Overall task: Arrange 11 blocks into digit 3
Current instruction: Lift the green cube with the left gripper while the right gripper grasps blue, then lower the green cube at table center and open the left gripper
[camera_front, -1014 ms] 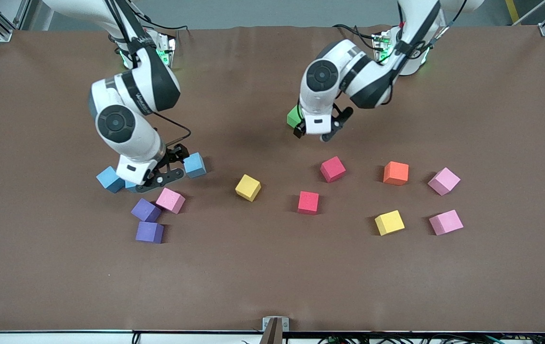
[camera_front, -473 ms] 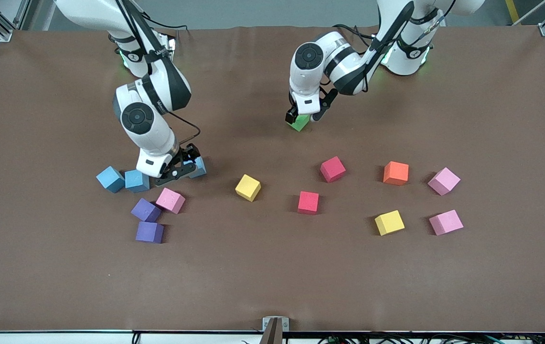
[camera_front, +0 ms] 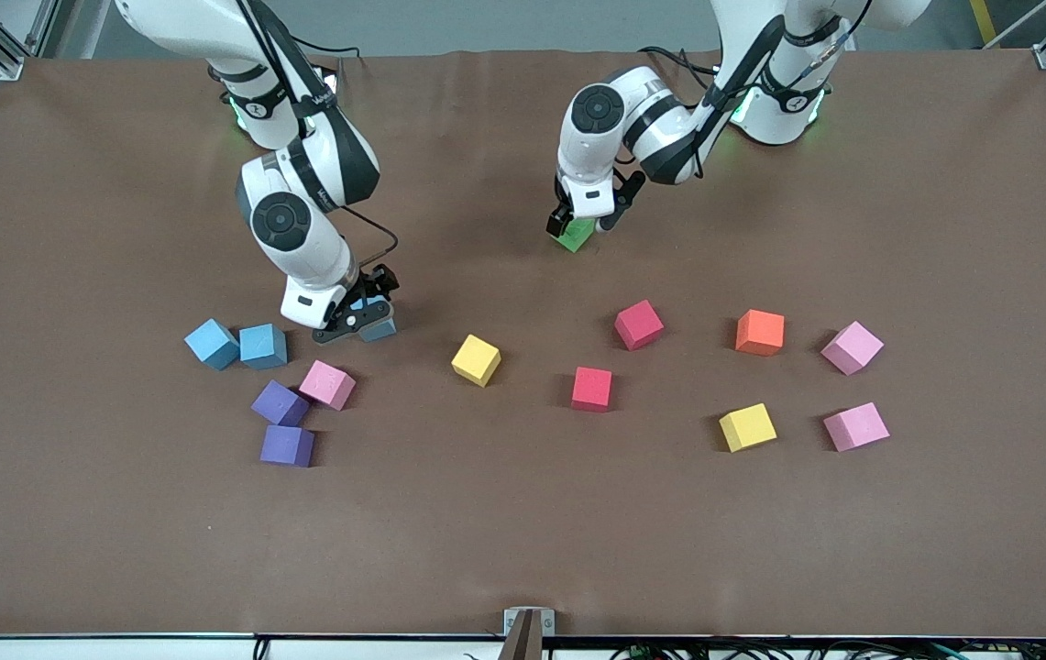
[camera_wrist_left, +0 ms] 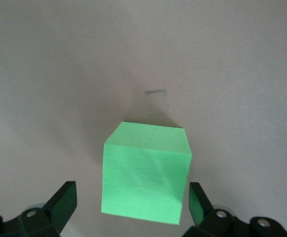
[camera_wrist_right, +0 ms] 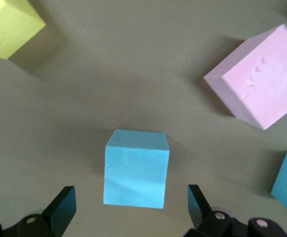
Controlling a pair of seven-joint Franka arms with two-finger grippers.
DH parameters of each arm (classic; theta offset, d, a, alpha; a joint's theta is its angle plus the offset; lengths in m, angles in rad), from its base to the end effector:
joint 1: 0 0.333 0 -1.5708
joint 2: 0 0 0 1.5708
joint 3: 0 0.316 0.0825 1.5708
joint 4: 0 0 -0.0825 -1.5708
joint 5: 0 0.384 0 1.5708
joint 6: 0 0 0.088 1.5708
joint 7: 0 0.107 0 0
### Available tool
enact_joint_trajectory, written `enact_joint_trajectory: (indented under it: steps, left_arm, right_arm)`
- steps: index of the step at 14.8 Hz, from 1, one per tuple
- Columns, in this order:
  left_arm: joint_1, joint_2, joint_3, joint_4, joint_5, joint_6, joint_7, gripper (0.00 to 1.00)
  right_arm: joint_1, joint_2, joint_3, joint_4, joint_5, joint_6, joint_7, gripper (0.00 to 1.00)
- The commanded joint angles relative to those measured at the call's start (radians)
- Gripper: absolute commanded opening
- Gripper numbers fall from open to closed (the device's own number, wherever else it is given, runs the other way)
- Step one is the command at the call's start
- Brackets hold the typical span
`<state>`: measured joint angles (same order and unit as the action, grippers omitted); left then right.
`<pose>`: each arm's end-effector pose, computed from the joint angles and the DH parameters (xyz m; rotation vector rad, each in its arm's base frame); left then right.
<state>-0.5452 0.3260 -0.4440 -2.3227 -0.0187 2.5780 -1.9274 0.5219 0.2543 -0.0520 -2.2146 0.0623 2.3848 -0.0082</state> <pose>0.2796 -0.4362 0.2102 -2.7490 -1.4522 0.2362 0.4829 0.2458 0.2553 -3.0579 -0.6712 0.1372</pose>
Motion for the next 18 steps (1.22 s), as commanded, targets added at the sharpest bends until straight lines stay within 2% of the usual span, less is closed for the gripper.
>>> enact_joint_trajectory:
  steps: [1, 2, 3, 5, 7, 9, 11, 15, 16, 17, 18]
  left_arm:
    - [-0.006, 0.033, 0.007, -0.003, 0.022, 0.025, -0.024, 0.97]
    - [-0.003, 0.036, 0.007, -0.001, 0.022, 0.025, -0.024, 0.93]
    - [-0.001, 0.036, 0.007, 0.002, 0.025, 0.025, -0.024, 0.79]
    - [-0.002, 0.034, 0.007, 0.015, 0.054, 0.025, -0.021, 0.23]
    - [-0.009, 0.031, 0.005, 0.037, 0.106, 0.021, -0.021, 0.01]
    - [-0.015, 0.031, 0.002, 0.083, 0.175, 0.004, -0.005, 0.0]
    - [-0.032, 0.053, -0.002, 0.158, 0.27, -0.085, 0.025, 0.0]
    - [-0.085, 0.189, -0.004, 0.379, 0.281, -0.252, 0.166, 0.01]
    - [-0.09, 0.217, -0.004, 0.405, 0.281, -0.257, 0.201, 0.01]
    - [-0.093, 0.234, -0.004, 0.417, 0.283, -0.257, 0.244, 0.01]
    - [-0.101, 0.241, -0.004, 0.427, 0.283, -0.256, 0.292, 0.02]
  right_arm:
    - [0.015, 0.003, -0.006, -0.03, 0.019, 0.037, -0.003, 1.0]
    - [0.015, 0.011, -0.006, -0.033, 0.019, 0.053, -0.003, 1.0]
    - [0.015, 0.019, -0.006, -0.037, 0.019, 0.065, -0.003, 1.0]
    - [0.012, 0.039, -0.006, -0.037, 0.019, 0.08, -0.004, 1.0]
    - [0.006, 0.054, -0.006, -0.039, 0.019, 0.106, -0.006, 1.0]
    - [0.006, 0.063, -0.008, -0.043, 0.019, 0.116, -0.006, 1.0]
    - [0.007, 0.065, -0.006, -0.059, 0.019, 0.143, -0.004, 1.0]
    - [0.009, 0.066, -0.006, -0.091, 0.019, 0.172, -0.004, 1.0]
    - [0.012, 0.066, -0.006, -0.097, 0.019, 0.174, -0.004, 0.95]
    - [0.013, 0.066, -0.006, -0.102, 0.019, 0.181, -0.004, 0.81]
    - [0.013, 0.068, -0.006, -0.102, 0.019, 0.183, -0.004, 0.58]
